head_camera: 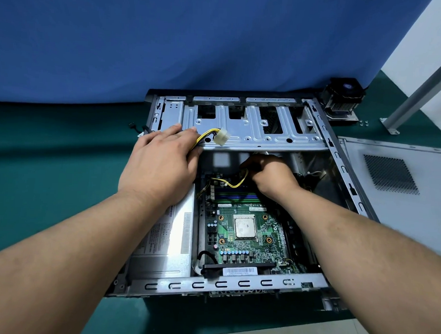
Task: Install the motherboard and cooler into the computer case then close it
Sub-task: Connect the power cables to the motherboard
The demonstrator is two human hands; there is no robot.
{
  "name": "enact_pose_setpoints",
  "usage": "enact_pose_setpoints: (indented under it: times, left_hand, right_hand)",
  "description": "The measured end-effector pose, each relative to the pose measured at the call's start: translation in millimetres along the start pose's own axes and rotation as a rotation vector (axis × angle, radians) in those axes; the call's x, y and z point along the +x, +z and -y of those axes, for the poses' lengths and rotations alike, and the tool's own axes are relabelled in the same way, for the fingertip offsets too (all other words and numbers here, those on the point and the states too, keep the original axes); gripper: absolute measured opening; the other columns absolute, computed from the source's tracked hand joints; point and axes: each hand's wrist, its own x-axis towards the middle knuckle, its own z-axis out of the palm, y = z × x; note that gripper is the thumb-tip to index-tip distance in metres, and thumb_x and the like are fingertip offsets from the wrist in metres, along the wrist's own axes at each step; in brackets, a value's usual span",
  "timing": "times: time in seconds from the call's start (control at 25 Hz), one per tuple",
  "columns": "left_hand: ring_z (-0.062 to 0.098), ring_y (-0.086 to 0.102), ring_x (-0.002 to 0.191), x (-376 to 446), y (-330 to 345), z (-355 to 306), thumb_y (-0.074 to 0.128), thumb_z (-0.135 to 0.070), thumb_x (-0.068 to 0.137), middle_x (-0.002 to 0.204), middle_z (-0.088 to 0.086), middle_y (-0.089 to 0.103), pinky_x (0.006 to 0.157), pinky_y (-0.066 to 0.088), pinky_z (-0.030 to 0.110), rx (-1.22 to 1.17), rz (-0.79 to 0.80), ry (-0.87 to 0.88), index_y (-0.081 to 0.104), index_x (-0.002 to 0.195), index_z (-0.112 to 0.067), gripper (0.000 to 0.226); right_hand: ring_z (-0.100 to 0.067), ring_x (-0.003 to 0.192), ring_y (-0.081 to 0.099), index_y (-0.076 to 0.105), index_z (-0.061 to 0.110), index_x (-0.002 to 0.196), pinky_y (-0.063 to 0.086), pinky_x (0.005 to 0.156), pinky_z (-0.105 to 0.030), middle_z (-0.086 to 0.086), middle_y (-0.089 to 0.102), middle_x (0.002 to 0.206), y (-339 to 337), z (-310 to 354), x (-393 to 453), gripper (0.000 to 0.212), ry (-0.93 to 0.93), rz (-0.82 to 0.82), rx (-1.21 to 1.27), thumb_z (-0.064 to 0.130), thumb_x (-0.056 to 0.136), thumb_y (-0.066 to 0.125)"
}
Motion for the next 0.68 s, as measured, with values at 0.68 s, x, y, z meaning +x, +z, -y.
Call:
enact_pose_setpoints:
  times: [0.68]
  left_hand:
    - [0.011,0.038,0.147,1.0,0.5,0.2,0.040,-0.044,0.106,0.140,0.002,0.063,0.115,0.026,0.038,-0.001,0.004,-0.002,0.057,0.136,-0.029,0.037]
  right_hand:
    - [-0.031,0.107,0.067,0.070,0.038,0.123,0.053,0.090,-0.033,-0.007,0.074,0.117,-9.6,7.4,-11.2,0.039,-0.123,0.020,-0.214,0.019,0.089,0.065]
